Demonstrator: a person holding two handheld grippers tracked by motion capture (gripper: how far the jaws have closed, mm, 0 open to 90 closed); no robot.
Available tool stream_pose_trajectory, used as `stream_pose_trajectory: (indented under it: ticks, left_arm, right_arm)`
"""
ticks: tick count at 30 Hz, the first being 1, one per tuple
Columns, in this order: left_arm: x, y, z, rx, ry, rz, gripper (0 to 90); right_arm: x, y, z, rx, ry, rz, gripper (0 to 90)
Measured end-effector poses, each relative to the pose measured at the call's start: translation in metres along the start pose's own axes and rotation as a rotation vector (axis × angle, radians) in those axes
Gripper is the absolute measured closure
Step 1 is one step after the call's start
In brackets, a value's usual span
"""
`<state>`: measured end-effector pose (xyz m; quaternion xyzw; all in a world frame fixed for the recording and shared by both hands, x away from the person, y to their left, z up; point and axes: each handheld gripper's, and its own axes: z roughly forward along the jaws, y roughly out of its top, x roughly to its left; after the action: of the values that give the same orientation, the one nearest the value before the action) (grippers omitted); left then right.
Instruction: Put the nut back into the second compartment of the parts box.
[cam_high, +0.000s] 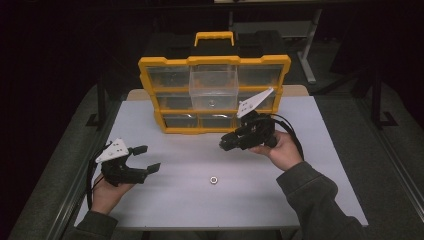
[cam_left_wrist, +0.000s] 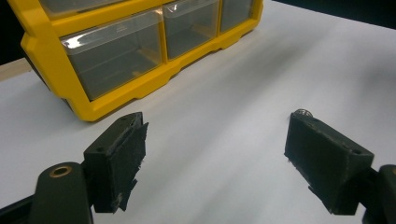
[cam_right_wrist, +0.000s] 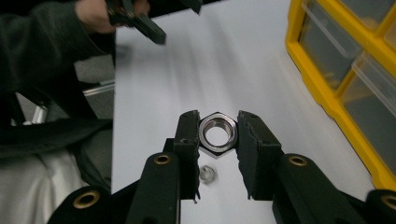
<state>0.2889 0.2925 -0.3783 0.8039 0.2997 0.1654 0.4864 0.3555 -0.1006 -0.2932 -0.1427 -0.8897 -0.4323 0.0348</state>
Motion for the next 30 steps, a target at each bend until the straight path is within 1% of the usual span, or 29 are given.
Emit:
stream_pose_trajectory:
  ticks: [2,4,5,6,7,10,11,12,14,15,17,18,20,21,22,23,24,27,29,30]
  left_arm:
    - [0.0,0.0,0.0,0.005,-0.002,0.011,19.9]
    - [0.0,0.001,-0.001,0.005,-0.002,0.009,19.9]
    - [-0.001,0.0,0.0,-0.002,-0.002,0.0,19.9]
    - [0.0,0.001,-0.001,0.004,0.0,0.006,19.9]
    - [0.0,0.001,-0.001,0.003,0.0,0.007,19.9]
    - [0.0,0.001,-0.001,0.005,0.0,0.006,19.9]
    - [-0.001,0.0,0.0,-0.008,0.0,-0.009,19.9]
    - [-0.001,0.0,0.0,-0.005,0.0,-0.006,19.9]
    - [0.0,0.0,-0.001,-0.006,0.002,-0.011,19.9]
    - [-0.001,0.0,0.0,-0.02,0.0,-0.018,19.9]
    - [-0.001,0.0,0.0,-0.017,0.001,-0.021,19.9]
    - [0.0,0.0,-0.001,-0.014,0.002,-0.017,19.9]
    - [0.0,0.0,-0.001,-0.013,0.001,-0.011,19.9]
    - [0.0,0.001,-0.001,-0.008,0.001,-0.009,19.9]
    - [0.0,0.001,-0.002,-0.005,0.002,-0.002,19.9]
    - [0.0,0.001,-0.002,0.001,0.001,-0.003,19.9]
    - [0.0,0.001,-0.002,-0.002,0.0,-0.002,19.9]
    - [0.0,0.001,-0.002,-0.002,0.0,-0.009,19.9]
    - [0.001,0.001,-0.002,-0.001,0.0,-0.003,19.9]
    - [0.0,0.001,-0.002,-0.001,0.0,-0.005,19.9]
  right_arm:
    - [-0.001,0.004,-0.004,-0.018,0.013,-0.011,68.8]
    - [-0.001,0.009,-0.01,-0.034,0.019,-0.005,68.8]
    - [-0.001,0.011,-0.012,-0.042,0.022,-0.007,68.8]
    - [0.0,0.013,-0.015,-0.047,0.025,0.0,68.8]
    - [0.0,0.016,-0.018,-0.051,0.021,-0.005,68.8]
    - [0.001,0.025,-0.025,-0.044,0.011,-0.015,68.7]
    - [0.001,0.028,-0.028,-0.042,0.011,-0.024,68.7]
    - [0.002,0.033,-0.032,-0.039,0.011,-0.021,68.7]
    - [0.003,0.04,-0.038,-0.044,0.002,-0.032,68.8]
    - [0.003,0.043,-0.04,-0.043,-0.001,-0.036,68.8]
    - [0.004,0.049,-0.045,-0.047,-0.011,-0.052,68.8]
    - [0.004,0.053,-0.048,-0.043,-0.008,-0.046,68.7]
    - [0.005,0.059,-0.052,-0.042,-0.012,-0.052,68.7]
    - [0.005,0.063,-0.054,-0.04,-0.007,-0.043,68.8]
    - [0.004,0.067,-0.056,-0.039,-0.011,-0.05,68.8]
    - [0.004,0.07,-0.058,-0.042,-0.012,-0.055,68.8]
    - [0.003,0.074,-0.06,-0.044,-0.013,-0.062,68.8]
    - [0.001,0.085,-0.067,-0.059,-0.011,-0.056,68.7]
    - [-0.002,0.093,-0.072,-0.077,-0.003,-0.052,68.7]
    - [-0.004,0.097,-0.075,-0.076,-0.011,-0.053,68.8]
